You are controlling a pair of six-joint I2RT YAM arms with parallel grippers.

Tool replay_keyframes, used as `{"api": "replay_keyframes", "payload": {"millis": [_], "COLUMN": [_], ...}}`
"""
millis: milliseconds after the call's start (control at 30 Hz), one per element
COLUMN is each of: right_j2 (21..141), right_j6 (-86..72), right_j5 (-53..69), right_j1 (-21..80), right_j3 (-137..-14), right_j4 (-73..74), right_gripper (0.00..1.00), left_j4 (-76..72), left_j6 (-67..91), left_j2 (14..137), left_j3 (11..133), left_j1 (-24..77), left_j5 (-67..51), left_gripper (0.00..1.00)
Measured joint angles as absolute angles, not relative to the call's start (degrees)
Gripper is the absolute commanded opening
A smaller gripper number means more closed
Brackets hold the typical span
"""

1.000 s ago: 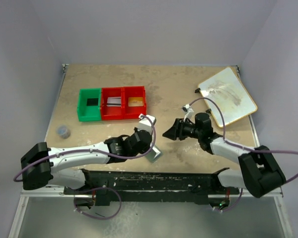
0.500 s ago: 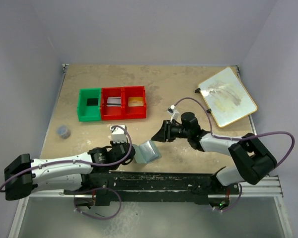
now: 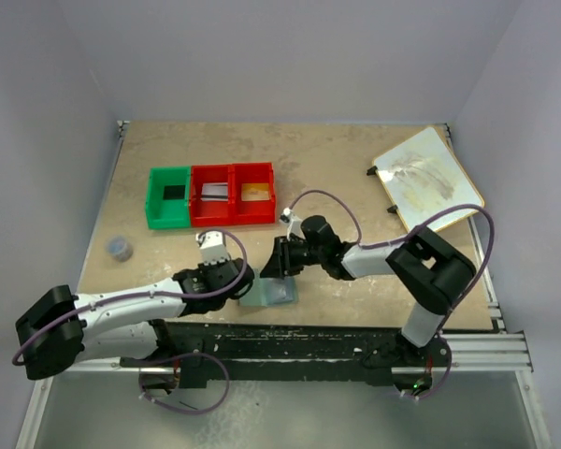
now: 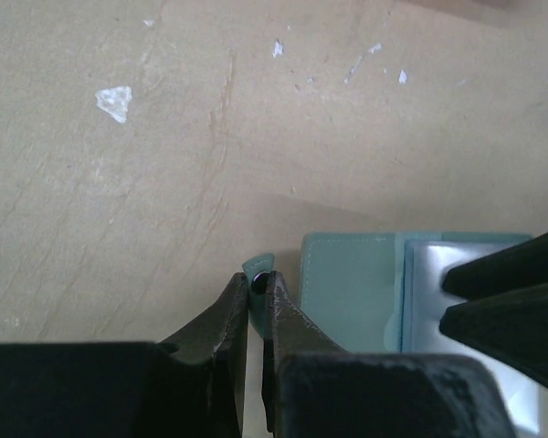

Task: Take the credit cards out of the card holder

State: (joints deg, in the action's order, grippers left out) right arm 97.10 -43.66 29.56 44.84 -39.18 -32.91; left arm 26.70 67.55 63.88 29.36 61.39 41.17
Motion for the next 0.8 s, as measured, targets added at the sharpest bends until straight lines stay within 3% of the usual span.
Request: {"api": "replay_keyframes", "payload": {"millis": [300, 400, 467, 800], "right_j2": [101.2, 101.4, 102.5, 104.4], "right_j6": [-44.2, -44.2, -44.4, -46.6], "right_j5": [24.9, 22.4, 21.4, 20.1], "right_j1": [48.2, 48.7, 48.7, 48.8], "right_j3": [-43.3, -44.4, -45.4, -46.4], "right_j4": [-30.1, -27.9, -26.4, -26.4], "right_gripper": [0.39, 0.38, 0.38, 0.37], "left_j4": [20.1, 20.7, 22.2, 28.7], "left_j6": [61.2, 60.6, 60.7, 60.4], "left_j2": [64.1, 64.7, 63.7, 50.9], "left_j3": [30.5, 30.9, 30.9, 37.4], "left_j1": [54.6, 54.4, 54.4, 54.4], "left_j5": [36.3, 35.6, 35.5, 36.4], "left_gripper": [0.10, 0.41, 0.56, 0.59]}}
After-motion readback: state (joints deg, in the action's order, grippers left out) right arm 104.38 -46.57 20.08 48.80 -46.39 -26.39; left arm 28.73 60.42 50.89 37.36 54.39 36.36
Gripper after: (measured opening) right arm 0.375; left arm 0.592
